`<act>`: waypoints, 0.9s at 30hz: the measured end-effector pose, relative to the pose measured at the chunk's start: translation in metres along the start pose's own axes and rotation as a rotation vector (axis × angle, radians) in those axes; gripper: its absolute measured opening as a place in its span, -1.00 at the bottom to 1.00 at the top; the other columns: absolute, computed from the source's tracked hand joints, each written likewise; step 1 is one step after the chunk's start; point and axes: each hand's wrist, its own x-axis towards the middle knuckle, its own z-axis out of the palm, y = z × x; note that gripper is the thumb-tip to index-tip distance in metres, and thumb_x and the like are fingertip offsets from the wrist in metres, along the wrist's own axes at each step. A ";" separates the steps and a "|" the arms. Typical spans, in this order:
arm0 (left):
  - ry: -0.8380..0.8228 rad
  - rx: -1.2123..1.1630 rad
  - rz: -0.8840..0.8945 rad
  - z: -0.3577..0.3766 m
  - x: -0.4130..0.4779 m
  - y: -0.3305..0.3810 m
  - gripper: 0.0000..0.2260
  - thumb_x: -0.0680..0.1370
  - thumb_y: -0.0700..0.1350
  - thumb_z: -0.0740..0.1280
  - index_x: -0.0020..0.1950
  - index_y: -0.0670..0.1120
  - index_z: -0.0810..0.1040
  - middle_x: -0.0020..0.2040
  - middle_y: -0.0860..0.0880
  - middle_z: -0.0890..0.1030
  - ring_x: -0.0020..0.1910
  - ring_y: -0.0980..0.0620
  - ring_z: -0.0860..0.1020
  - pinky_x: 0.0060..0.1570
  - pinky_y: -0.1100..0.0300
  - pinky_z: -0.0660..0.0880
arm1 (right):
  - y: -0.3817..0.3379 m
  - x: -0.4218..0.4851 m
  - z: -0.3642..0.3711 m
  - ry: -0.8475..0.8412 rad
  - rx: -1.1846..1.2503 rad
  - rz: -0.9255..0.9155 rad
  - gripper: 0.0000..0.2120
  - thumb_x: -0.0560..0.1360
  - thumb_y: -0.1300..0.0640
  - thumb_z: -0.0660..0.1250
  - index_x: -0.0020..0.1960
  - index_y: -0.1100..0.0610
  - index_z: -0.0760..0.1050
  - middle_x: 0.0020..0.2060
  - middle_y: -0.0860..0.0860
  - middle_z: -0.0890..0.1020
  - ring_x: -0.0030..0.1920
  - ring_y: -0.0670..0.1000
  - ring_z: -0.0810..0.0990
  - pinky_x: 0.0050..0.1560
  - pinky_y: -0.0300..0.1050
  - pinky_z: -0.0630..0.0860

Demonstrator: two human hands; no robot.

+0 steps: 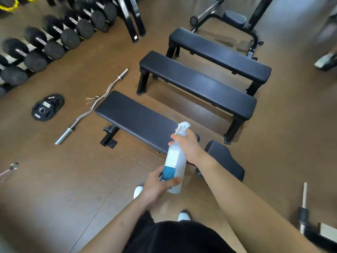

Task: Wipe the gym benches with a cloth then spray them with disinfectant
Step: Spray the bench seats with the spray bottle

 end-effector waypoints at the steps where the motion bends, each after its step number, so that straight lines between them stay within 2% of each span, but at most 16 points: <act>1: 0.016 -0.015 0.004 -0.018 0.005 0.001 -0.65 0.41 -0.01 0.62 0.13 -0.03 0.64 -0.14 0.16 0.62 -0.18 0.19 0.58 -0.27 0.38 0.46 | -0.005 0.009 0.019 -0.010 -0.028 0.002 -0.89 0.58 0.31 0.32 0.09 0.23 0.45 -0.05 0.17 0.54 -0.34 -0.03 0.70 -0.17 -0.10 0.59; 3: 0.019 -0.030 -0.001 -0.054 0.015 0.004 -0.50 0.36 0.12 0.62 0.21 -0.05 0.62 -0.01 0.05 0.65 -0.04 0.07 0.64 -0.15 0.26 0.58 | -0.015 0.026 0.056 -0.016 -0.084 0.017 -0.81 0.58 0.29 0.32 0.18 0.31 0.45 -0.04 0.18 0.53 -0.34 -0.04 0.71 -0.10 -0.07 0.58; 5: -0.004 -0.057 -0.006 -0.088 0.023 0.008 -0.37 0.29 0.22 0.59 0.26 -0.06 0.60 0.08 -0.03 0.67 0.05 -0.02 0.66 0.00 0.09 0.65 | -0.025 0.041 0.091 -0.043 -0.104 0.029 -0.76 0.58 0.27 0.32 0.24 0.26 0.47 0.08 0.15 0.61 -0.26 0.01 0.73 -0.03 -0.03 0.62; 8: 0.003 -0.129 -0.008 -0.127 0.028 0.015 -0.39 0.27 0.21 0.58 0.24 -0.03 0.61 0.06 -0.03 0.69 0.05 0.00 0.68 0.08 -0.01 0.66 | -0.041 0.062 0.137 -0.075 -0.138 0.041 -0.76 0.57 0.29 0.32 0.22 0.11 0.51 0.18 0.04 0.63 -0.18 0.06 0.76 0.07 0.03 0.66; 10: 0.034 -0.159 -0.017 -0.150 0.032 0.018 -0.45 0.31 0.15 0.61 0.22 -0.03 0.61 0.06 -0.04 0.69 0.02 0.01 0.69 0.02 0.04 0.67 | -0.050 0.071 0.166 -0.074 -0.163 0.037 -0.75 0.57 0.24 0.37 0.23 0.11 0.50 0.10 0.04 0.64 -0.24 0.01 0.75 -0.03 -0.03 0.67; 12: 0.082 -0.174 -0.026 -0.171 0.035 0.019 -0.53 0.38 0.06 0.62 0.22 -0.04 0.60 0.07 -0.04 0.68 0.01 0.03 0.69 -0.10 0.21 0.64 | -0.056 0.077 0.193 -0.081 -0.195 0.022 -0.79 0.58 0.16 0.39 0.19 0.14 0.48 0.00 0.07 0.62 -0.31 -0.03 0.72 -0.15 -0.11 0.62; 14: 0.112 -0.205 -0.017 -0.190 0.037 0.018 -0.49 0.37 0.06 0.61 0.24 -0.07 0.59 0.08 -0.06 0.67 0.02 0.01 0.68 -0.13 0.24 0.63 | -0.060 0.082 0.216 -0.098 -0.222 0.010 -0.87 0.59 0.15 0.39 0.08 0.13 0.47 -0.06 0.07 0.60 -0.32 -0.02 0.71 -0.12 -0.08 0.60; 16: 0.145 -0.230 -0.001 -0.205 0.039 0.018 -0.44 0.31 0.10 0.58 0.23 -0.10 0.60 0.05 -0.06 0.66 0.00 0.01 0.67 -0.17 0.26 0.60 | -0.063 0.090 0.236 -0.105 -0.227 0.017 -0.87 0.57 0.18 0.39 0.06 0.12 0.46 -0.04 0.07 0.60 -0.28 0.02 0.73 -0.11 -0.03 0.62; 18: 0.173 -0.248 0.014 -0.217 0.042 0.018 -0.43 0.30 0.11 0.57 0.22 -0.14 0.60 0.00 -0.04 0.65 -0.05 0.02 0.66 -0.22 0.31 0.55 | -0.067 0.095 0.252 -0.127 -0.236 0.024 -0.81 0.57 0.16 0.41 0.13 0.12 0.46 0.04 0.09 0.62 -0.26 0.03 0.75 -0.22 -0.11 0.65; 21: 0.161 -0.282 0.012 -0.227 0.046 0.016 -0.39 0.28 0.15 0.58 0.23 -0.12 0.60 0.04 -0.07 0.68 -0.02 0.01 0.69 -0.17 0.27 0.59 | -0.072 0.099 0.265 -0.147 -0.263 0.050 -0.75 0.58 0.12 0.42 0.21 0.10 0.46 0.09 0.09 0.62 -0.28 -0.02 0.74 -0.39 -0.22 0.58; 25: 0.125 -0.258 0.004 -0.234 0.055 0.013 -0.39 0.24 0.18 0.58 0.18 -0.11 0.63 0.03 -0.08 0.69 -0.02 -0.01 0.70 -0.09 0.15 0.66 | -0.068 0.106 0.262 -0.102 -0.259 0.053 -0.88 0.57 0.18 0.39 0.06 0.11 0.47 0.01 0.13 0.60 -0.32 -0.01 0.72 -0.25 -0.13 0.59; 27: 0.080 -0.236 -0.012 -0.234 0.059 0.012 -0.39 0.25 0.19 0.58 0.18 -0.11 0.63 0.02 -0.07 0.71 -0.01 -0.01 0.71 0.01 0.03 0.68 | -0.065 0.107 0.254 -0.081 -0.234 0.059 -0.86 0.57 0.20 0.39 0.08 0.11 0.46 0.01 0.13 0.58 -0.32 0.00 0.72 -0.23 -0.10 0.60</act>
